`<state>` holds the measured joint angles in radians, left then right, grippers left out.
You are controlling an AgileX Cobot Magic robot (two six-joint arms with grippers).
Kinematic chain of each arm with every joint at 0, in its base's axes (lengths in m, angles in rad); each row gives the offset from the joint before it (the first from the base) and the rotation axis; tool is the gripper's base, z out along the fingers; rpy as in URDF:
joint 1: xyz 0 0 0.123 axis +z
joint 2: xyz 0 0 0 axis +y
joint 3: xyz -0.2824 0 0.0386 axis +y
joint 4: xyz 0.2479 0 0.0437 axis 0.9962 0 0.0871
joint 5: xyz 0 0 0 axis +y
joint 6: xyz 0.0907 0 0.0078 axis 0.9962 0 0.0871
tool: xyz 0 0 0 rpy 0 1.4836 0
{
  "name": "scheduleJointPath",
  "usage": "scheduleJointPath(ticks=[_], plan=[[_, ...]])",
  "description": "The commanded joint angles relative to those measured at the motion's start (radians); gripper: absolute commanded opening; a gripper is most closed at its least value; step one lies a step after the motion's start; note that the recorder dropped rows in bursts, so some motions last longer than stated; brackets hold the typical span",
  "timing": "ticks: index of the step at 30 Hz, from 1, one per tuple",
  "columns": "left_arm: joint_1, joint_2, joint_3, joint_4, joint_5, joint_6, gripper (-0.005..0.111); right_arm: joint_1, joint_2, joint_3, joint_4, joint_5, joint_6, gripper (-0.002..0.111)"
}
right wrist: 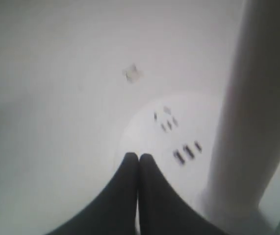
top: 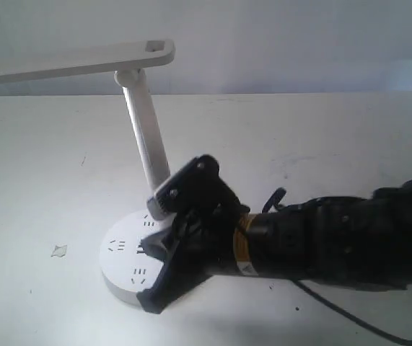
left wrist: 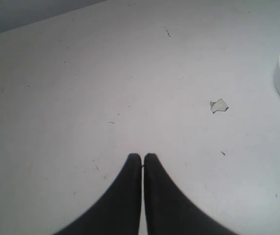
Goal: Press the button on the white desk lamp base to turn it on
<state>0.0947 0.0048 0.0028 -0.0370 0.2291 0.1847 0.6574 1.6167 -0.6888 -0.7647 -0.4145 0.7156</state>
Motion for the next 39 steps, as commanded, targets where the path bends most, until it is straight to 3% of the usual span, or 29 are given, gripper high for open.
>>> scheduleJointPath(ticks=[1, 14, 26, 30, 39], plan=[[0.002, -0.005, -0.003, -0.005, -0.004, -0.001, 0.001, 0.0, -0.209, 0.023, -0.002, 0.023, -0.04, 0.0], [0.002, -0.005, -0.003, -0.005, -0.004, -0.001, 0.001, 0.0, -0.938, 0.248, 0.004, 0.586, -0.076, 0.0], [0.002, -0.005, -0.003, -0.005, -0.004, -0.001, 0.001, 0.0, -1.502, 0.339, -0.192, 1.069, 0.267, 0.0], [0.002, -0.005, -0.003, -0.005, -0.004, -0.001, 0.001, 0.0, -1.589, 0.341, -0.134, 1.127, 0.457, 0.0], [0.002, -0.005, -0.003, -0.005, -0.004, -0.001, 0.001, 0.0, -1.617, 0.341, -0.126, 1.125, 0.471, 0.0]])
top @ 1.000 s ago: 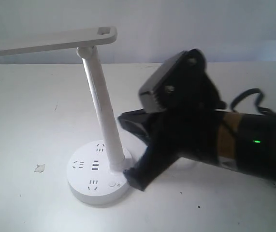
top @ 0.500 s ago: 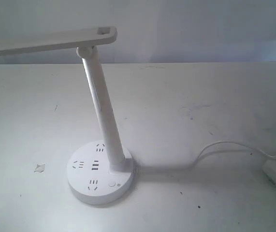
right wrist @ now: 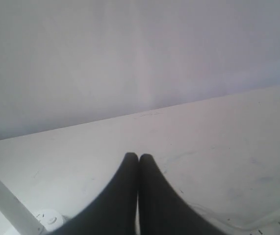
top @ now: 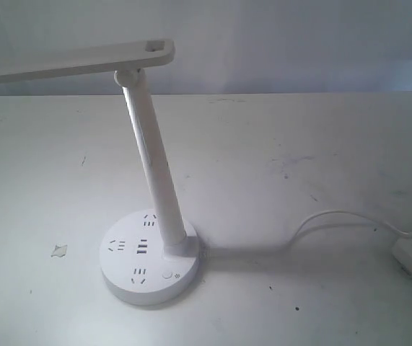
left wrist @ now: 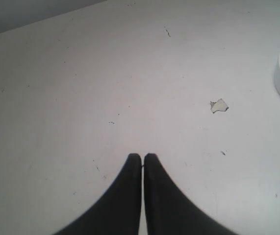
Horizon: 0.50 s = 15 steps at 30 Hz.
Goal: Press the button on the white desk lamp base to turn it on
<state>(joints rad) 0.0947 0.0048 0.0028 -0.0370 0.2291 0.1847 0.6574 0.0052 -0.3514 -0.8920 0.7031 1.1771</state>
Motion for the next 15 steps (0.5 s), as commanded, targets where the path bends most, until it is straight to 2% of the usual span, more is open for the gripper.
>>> scheduleJointPath(ticks=[1, 6, 8, 11, 15], plan=[[0.002, -0.005, -0.003, -0.005, -0.004, -0.001, 0.001, 0.0, -0.005, 0.004, 0.001, 0.007, 0.009, 0.0], [0.002, -0.005, -0.003, -0.005, -0.004, -0.001, 0.001, -0.002, -0.005, 0.004, 0.001, 0.007, 0.009, 0.0], [0.002, -0.005, -0.003, -0.005, -0.004, -0.001, 0.001, -0.035, -0.005, 0.004, 0.001, 0.007, 0.009, 0.0], [0.002, -0.005, -0.003, -0.005, -0.004, -0.001, 0.001, -0.141, -0.005, 0.004, -0.007, 0.007, 0.009, 0.0], [0.002, -0.005, -0.003, -0.005, -0.004, -0.001, 0.001, -0.373, -0.005, 0.004, 0.011, -0.02, -0.017, 0.0]])
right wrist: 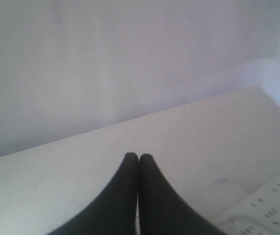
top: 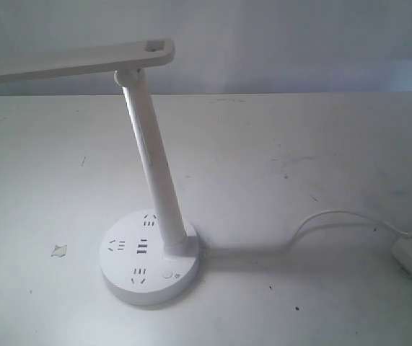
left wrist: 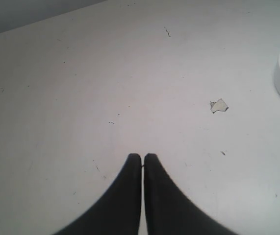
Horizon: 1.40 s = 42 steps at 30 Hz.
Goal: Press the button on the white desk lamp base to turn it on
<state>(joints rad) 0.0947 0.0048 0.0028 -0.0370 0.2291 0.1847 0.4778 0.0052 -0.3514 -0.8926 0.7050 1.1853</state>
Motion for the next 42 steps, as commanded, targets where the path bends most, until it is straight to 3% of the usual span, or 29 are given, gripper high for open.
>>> scheduleJointPath(ticks=[1, 5, 9, 14, 25, 35, 42], plan=[[0.002, -0.005, -0.003, -0.005, -0.004, -0.001, 0.001, -0.247, -0.005, 0.012, 0.041, -0.049, -0.066, 0.0], [0.002, -0.005, -0.003, -0.005, -0.004, -0.001, 0.001, -0.486, -0.005, 0.093, 0.193, -0.396, -0.377, 0.0], [0.002, -0.005, -0.003, -0.005, -0.004, -0.001, 0.001, -0.695, -0.005, 0.225, 0.17, -0.826, -0.424, 0.0], [0.002, -0.005, -0.003, -0.005, -0.004, -0.001, 0.001, -0.821, -0.005, 0.351, 0.184, -0.868, -0.418, 0.0], [0.002, -0.005, -0.003, -0.005, -0.004, -0.001, 0.001, -0.822, -0.005, 0.351, 0.182, -0.647, -0.463, 0.0], [0.002, -0.005, -0.003, -0.005, -0.004, -0.001, 0.001, -0.61, -0.005, 0.351, 0.19, -0.392, -0.463, 0.0], [0.002, -0.005, -0.003, -0.005, -0.004, -0.001, 0.001, -0.586, -0.005, 0.351, 0.205, -0.355, -0.457, 0.0]])
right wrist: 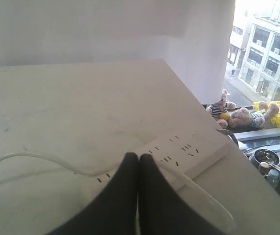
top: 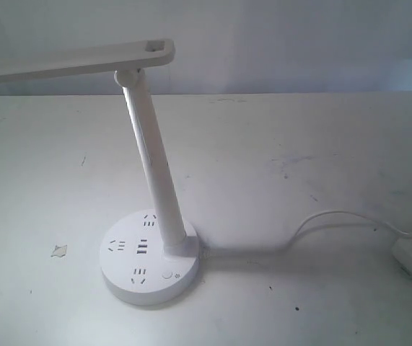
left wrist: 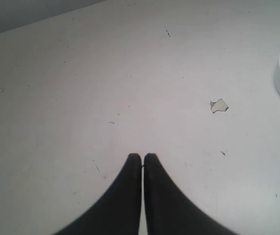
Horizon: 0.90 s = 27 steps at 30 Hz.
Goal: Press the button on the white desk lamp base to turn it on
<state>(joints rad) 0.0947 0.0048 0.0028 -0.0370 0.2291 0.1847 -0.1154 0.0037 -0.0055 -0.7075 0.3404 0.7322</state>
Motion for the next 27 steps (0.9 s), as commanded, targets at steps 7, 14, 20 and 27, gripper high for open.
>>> scheduleJointPath(ticks=[7, 14, 20, 27], plan=[[0.002, -0.005, -0.003, -0.005, -0.004, -0.001, 0.001, 0.007, -0.004, 0.006, 0.157, -0.034, 0.005, 0.0], [0.002, -0.005, -0.003, -0.005, -0.004, -0.001, 0.001, 0.007, -0.004, 0.006, 0.887, -0.053, -0.964, 0.0], [0.002, -0.005, -0.003, -0.005, -0.004, -0.001, 0.001, 0.036, -0.004, 0.006, 0.823, 0.006, -0.985, 0.0], [0.002, -0.005, -0.003, -0.005, -0.004, -0.001, 0.001, 0.036, -0.004, 0.006, 0.804, 0.011, -0.884, 0.0]])
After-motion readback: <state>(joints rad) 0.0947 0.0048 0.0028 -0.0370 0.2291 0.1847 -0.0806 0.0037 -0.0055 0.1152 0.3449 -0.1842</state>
